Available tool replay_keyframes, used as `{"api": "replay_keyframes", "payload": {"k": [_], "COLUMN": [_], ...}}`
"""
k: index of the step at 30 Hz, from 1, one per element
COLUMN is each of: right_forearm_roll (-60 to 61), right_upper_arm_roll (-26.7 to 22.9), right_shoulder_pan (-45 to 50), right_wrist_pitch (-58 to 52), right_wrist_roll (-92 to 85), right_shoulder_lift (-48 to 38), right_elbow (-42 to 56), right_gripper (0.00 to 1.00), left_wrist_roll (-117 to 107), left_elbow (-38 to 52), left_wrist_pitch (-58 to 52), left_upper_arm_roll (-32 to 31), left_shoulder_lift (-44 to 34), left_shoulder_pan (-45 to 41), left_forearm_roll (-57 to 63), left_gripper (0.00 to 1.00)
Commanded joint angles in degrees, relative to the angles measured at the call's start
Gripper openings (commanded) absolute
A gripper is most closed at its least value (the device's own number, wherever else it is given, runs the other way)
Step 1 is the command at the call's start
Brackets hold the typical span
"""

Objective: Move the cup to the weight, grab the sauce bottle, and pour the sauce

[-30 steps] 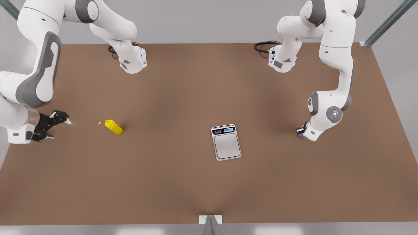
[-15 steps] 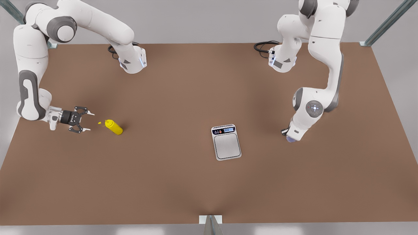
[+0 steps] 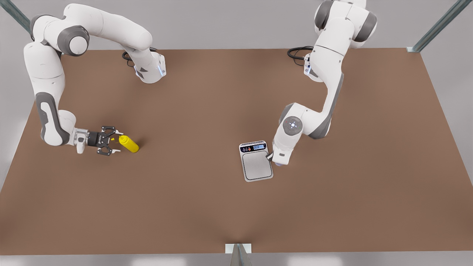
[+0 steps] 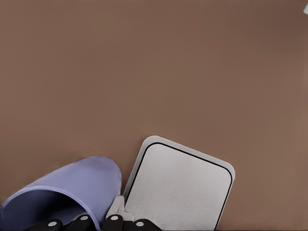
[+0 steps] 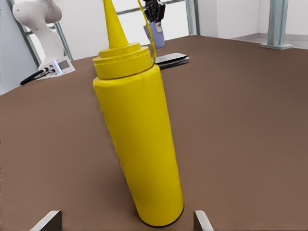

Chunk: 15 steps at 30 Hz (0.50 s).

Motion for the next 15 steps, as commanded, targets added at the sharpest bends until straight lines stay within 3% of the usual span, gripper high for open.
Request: {"api": "replay_keyframes", "payload": {"k": [1,9,15], "right_forearm_roll": [0.0,2.6,2.8], "right_upper_arm_roll": [0.0,0.6,0.6], "right_shoulder_pan": [0.1,3.6,4.0], "right_wrist_pitch": [0.0,0.5,0.3], "right_wrist_roll": [0.0,-0.1,-0.1], "right_shoulder_lift": [0.0,1.2,1.3], "right_elbow": [-0.1,0.4,0.4], "right_gripper": [1.00,1.00,1.00], "left_wrist_roll": [-0.4,-9.8,-13.0], "left_elbow": [0.2,11.3,11.4], "left_wrist_pitch": [0.0,-0.8,-0.8], "left_upper_arm_roll": [0.0,0.0,0.0], "left_shoulder_lift": [0.1,7.8,8.9], "left_shoulder_pan": [-0.1,-4.4,-6.6], "left_forearm_roll": [-1.8,-1.6,-1.2], "left_gripper": [0.21,0.21,0.21]}}
